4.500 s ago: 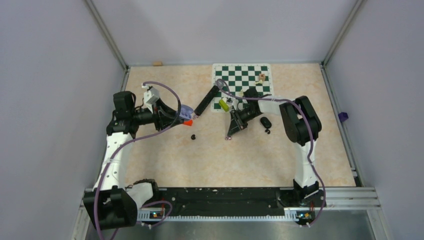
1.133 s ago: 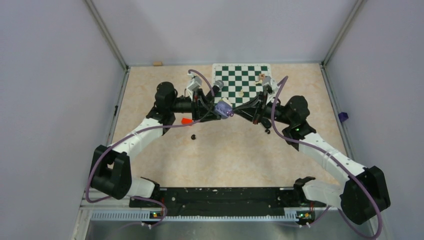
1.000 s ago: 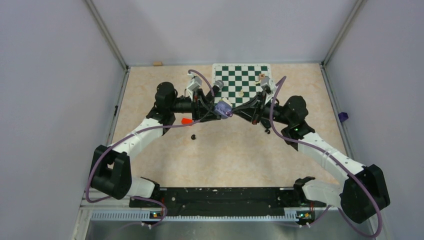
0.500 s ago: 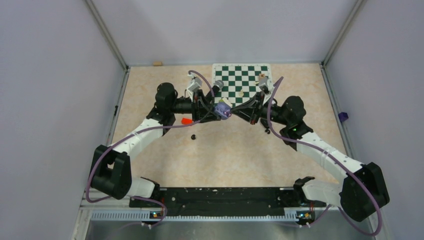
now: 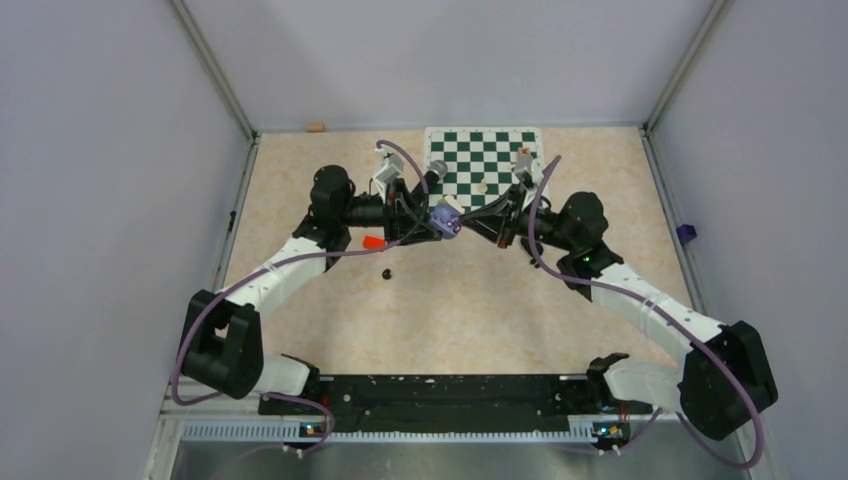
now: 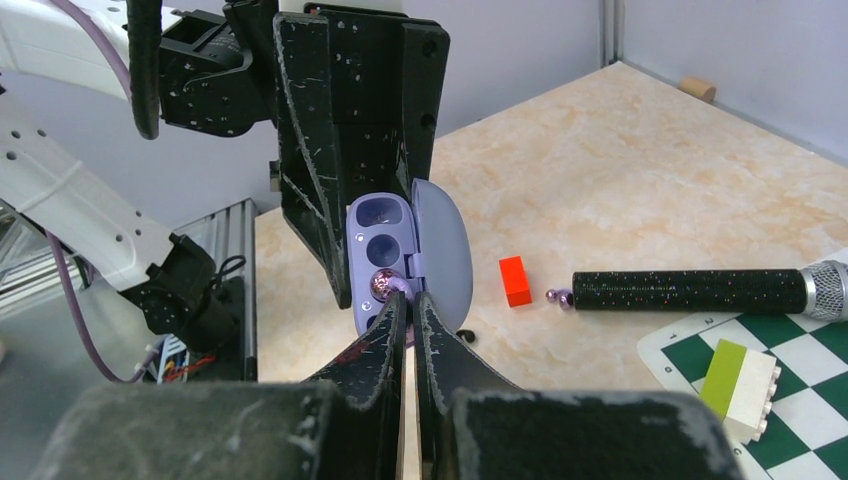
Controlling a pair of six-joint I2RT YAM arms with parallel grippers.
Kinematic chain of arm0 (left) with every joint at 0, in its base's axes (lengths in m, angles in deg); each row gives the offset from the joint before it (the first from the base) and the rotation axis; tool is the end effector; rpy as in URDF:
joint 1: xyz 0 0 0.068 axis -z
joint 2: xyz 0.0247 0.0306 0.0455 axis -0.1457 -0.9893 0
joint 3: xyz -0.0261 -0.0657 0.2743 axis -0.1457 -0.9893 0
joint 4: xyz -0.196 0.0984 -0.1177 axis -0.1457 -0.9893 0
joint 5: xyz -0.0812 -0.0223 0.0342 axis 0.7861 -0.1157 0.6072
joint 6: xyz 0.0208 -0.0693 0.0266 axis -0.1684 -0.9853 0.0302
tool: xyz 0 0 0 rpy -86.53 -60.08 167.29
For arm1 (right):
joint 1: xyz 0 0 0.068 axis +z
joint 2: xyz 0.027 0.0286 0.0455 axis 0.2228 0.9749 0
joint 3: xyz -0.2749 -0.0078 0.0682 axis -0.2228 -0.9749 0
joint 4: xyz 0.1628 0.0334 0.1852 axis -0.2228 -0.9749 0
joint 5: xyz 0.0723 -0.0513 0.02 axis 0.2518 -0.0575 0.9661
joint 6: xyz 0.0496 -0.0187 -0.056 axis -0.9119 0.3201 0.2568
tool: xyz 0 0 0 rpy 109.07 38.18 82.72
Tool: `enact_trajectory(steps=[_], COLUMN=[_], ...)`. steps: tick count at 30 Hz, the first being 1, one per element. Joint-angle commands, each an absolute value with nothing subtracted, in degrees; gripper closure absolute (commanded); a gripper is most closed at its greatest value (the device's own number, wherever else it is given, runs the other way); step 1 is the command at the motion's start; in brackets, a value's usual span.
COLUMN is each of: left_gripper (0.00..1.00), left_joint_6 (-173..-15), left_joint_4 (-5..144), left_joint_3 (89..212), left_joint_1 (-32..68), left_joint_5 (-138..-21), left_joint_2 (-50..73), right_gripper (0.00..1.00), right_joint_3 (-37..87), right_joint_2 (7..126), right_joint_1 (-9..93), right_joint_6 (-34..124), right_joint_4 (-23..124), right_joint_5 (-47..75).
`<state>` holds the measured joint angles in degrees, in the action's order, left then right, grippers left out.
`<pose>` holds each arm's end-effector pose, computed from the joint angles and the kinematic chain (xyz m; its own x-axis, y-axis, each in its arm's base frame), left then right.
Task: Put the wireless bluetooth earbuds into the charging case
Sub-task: Place the earbud in the charging case, then adjust the earbud at the center of the board.
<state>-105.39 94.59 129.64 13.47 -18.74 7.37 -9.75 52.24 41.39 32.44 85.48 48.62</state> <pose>0.2544 -0.1680 0.3258 -0.4045 0.0124 -0.9145 0.9144 -0.0123 -0.4046 0.2131 0.1660 0.3373 -0.1900 0.1769 -0.9657 -0.9281 0.2886 0.2354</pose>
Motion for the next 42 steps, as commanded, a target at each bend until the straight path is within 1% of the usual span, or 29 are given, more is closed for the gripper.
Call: enact_trajectory(steps=[1, 20, 21, 24, 28, 37, 39, 42], left_gripper=[1.00, 1.00, 1.00, 1.00, 1.00, 1.00, 1.00, 1.00], left_joint_6=[-106.20, -105.52, -105.37, -105.02, -104.58, -102.58, -101.80, -98.85], left_joint_4=[98.42, 97.96, 97.80, 97.42, 97.06, 94.22, 93.11, 88.81], left_joint_3=[129.42, 129.36, 129.36, 129.41, 129.54, 130.96, 131.50, 132.77], left_joint_1=[13.68, 13.65, 13.65, 13.61, 13.59, 12.47, 11.43, 9.28], left_joint_5=[-18.61, -18.67, -18.72, -18.65, -18.61, -17.42, -17.02, -16.37], left_joint_2=[9.69, 9.88, 9.88, 9.99, 9.97, 10.62, 11.40, 13.00], right_gripper=[1.00, 1.00, 0.97, 0.83, 0.70, 0.60, 0.58, 0.57], right_joint_3=[-9.81, -8.92, -8.67, -7.64, -5.81, -0.39, 1.04, 3.17], right_joint_2=[52.91, 53.69, 53.40, 52.27, 50.15, 44.89, 43.74, 43.63], right_joint_1=[42.51, 43.42, 43.42, 43.38, 42.97, 37.14, 35.32, 34.51], right_joint_6=[34.21, 35.72, 35.82, 36.00, 36.24, 33.72, 34.94, 39.03], right_joint_4=[86.72, 85.07, 84.71, 83.44, 80.78, 75.15, 72.36, 67.25], right_joint_5=[47.76, 49.40, 49.71, 50.81, 52.15, 54.23, 52.77, 45.76])
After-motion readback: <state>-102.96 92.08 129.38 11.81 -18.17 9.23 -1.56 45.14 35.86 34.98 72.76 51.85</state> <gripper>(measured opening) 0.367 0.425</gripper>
